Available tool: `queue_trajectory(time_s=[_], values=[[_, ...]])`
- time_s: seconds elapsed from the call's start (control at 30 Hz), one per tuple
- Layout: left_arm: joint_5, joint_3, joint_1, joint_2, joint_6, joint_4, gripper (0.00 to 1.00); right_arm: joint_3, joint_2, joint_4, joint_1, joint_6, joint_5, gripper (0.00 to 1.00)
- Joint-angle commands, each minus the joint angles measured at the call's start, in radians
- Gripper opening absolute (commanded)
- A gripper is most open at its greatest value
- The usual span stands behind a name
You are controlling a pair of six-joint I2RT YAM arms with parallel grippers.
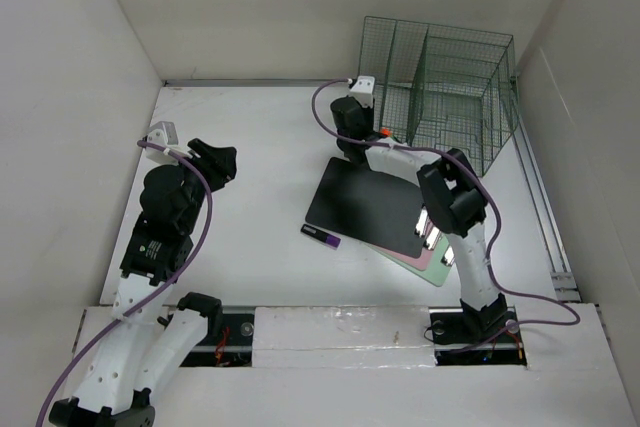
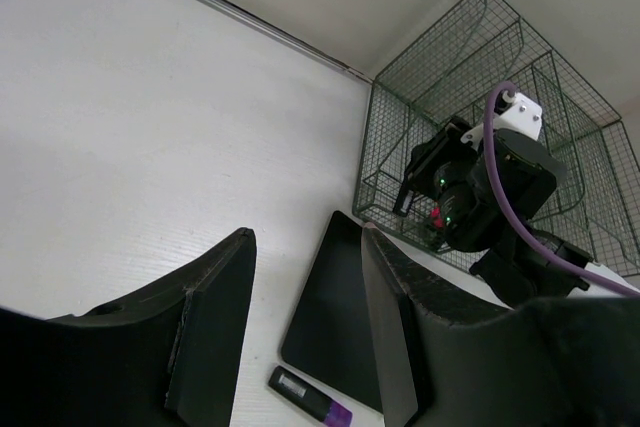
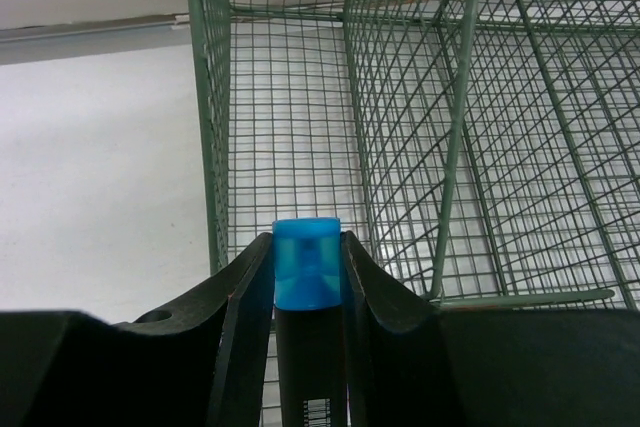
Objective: Organize the desk
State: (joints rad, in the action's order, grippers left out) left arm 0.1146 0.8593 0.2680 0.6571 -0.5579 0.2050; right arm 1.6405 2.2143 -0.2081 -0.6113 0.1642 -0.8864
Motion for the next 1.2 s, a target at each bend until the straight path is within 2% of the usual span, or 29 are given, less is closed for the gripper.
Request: queue_trajectory(time_s=[0.0, 0.2, 0.4, 0.5, 0.73, 0.87, 1.03, 1.17], values=[[-0.006, 0.006, -0.003, -0.008, 0.015, -0.056, 0.43, 0.067, 0.013, 0.026, -0.016, -0.006, -0.031, 0.17], [-0.006, 0.006, -0.003, -0.004, 0.015, -0.056, 0.43, -0.037, -0.063, -0.085, -0.016, -0.002, 0.024, 0.14], [-0.012, 0.006, -0.003, -0.002, 0.016, -0.058, 0.43, -0.037, -0.059, -0.073, -0.007, 0.001, -0.006, 0.09], [-0.019, 0.006, -0.003, 0.001, 0.018, -0.061, 0.43, -0.131, -0.137, -0.178, -0.018, -0.031, 0.003, 0.08], [-0.026, 0.007, -0.003, 0.004, 0.021, -0.064, 0.43, -0.231, -0.263, -0.338, 0.005, -0.112, -0.132, 0.08], [-0.03, 0.006, -0.003, -0.001, 0.021, -0.064, 0.43, -0.281, -0.289, -0.382, 0.057, -0.126, -0.149, 0.08], [-0.033, 0.006, -0.003, -0.002, 0.021, -0.065, 0.43, -0.288, -0.219, -0.534, 0.091, -0.328, -0.252, 0.07], [-0.038, 0.007, -0.003, 0.001, 0.019, -0.065, 0.43, -0.292, -0.182, -0.637, 0.102, -0.437, -0.266, 0.07]])
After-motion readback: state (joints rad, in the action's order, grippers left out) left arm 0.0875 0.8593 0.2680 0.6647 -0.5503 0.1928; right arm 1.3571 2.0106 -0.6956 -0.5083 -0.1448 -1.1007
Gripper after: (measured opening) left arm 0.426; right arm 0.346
